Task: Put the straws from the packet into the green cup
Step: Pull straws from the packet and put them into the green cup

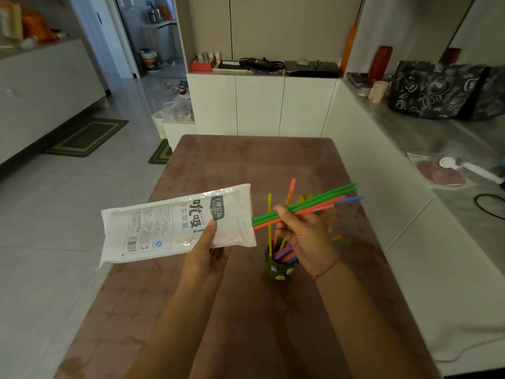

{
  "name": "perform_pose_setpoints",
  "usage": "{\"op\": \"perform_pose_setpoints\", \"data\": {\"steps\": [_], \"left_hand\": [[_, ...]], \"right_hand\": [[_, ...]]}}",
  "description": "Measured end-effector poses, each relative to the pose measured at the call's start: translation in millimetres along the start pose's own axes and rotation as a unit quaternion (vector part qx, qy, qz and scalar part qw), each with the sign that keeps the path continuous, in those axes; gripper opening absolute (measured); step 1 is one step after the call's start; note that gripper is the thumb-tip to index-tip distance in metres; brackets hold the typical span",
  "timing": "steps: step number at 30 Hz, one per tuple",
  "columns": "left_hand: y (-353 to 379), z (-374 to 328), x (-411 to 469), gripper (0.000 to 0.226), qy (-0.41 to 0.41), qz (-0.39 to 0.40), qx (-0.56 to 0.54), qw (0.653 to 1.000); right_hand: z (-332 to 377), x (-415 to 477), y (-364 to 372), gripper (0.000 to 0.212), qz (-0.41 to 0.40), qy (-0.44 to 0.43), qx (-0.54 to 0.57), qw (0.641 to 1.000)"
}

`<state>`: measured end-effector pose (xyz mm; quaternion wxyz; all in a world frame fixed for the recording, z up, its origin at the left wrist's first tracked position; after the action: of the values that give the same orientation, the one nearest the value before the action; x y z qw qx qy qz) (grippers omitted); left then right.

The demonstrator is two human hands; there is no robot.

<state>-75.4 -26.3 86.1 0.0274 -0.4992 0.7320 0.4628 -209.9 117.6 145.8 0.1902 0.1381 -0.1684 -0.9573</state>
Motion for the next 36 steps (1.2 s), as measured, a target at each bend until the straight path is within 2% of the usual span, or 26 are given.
{"op": "perform_pose_setpoints", "data": {"steps": [4,7,9,12,15,21,24,29,36], "left_hand": [[-16.7,-11.8,11.0,0.028,0.013,-0.021,0.003,1.000],[-34.3,-19.6,18.5,0.027,0.014,-0.056,0.005,0.998],[-42.2,-21.3,21.0,0.028,0.010,-0.073,-0.001,0.997],[-44.6,-16.6,21.6,0.028,0.004,-0.076,0.001,0.997],[-41.7,-11.2,20.9,0.027,0.000,-0.070,0.006,0.997],[-43.5,-10.3,24.1,0.027,0.007,-0.068,0.016,0.998],[-44.8,-9.8,24.7,0.028,0.010,-0.069,0.014,0.997],[-39.9,-10.3,24.5,0.031,0.016,-0.062,0.011,0.998],[-30.8,-6.1,21.8,0.033,0.017,-0.048,0.016,0.999]], "right_hand": [[25.4,11.6,-26.7,0.009,-0.040,-0.043,-0.021,0.998],[48.4,18.4,-53.0,0.009,-0.084,-0.098,-0.086,0.988],[59.1,21.8,-67.6,0.006,-0.117,-0.140,-0.181,0.967],[58.5,29.1,-70.3,0.013,-0.136,-0.175,-0.355,0.908],[44.1,37.0,-60.5,0.019,-0.119,-0.168,-0.428,0.880],[43.0,42.0,-52.5,0.020,-0.104,-0.185,-0.497,0.842],[53.2,41.9,-60.6,0.022,-0.132,-0.182,-0.479,0.848],[79.8,33.5,-55.1,0.008,-0.136,-0.257,-0.412,0.863],[64.4,36.2,-38.4,0.006,-0.098,-0.273,-0.501,0.816]]}}
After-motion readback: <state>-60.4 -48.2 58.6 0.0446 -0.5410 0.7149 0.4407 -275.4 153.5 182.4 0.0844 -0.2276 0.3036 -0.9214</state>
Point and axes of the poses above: each hand's wrist, its own x-axis towards the middle knuckle, its own y-axis out of the palm, z = x × y, the point moved 8 cm from there along x, towards the middle knuckle, and after that the axes turned 8 degrees about -z, right-handed, at the moved point
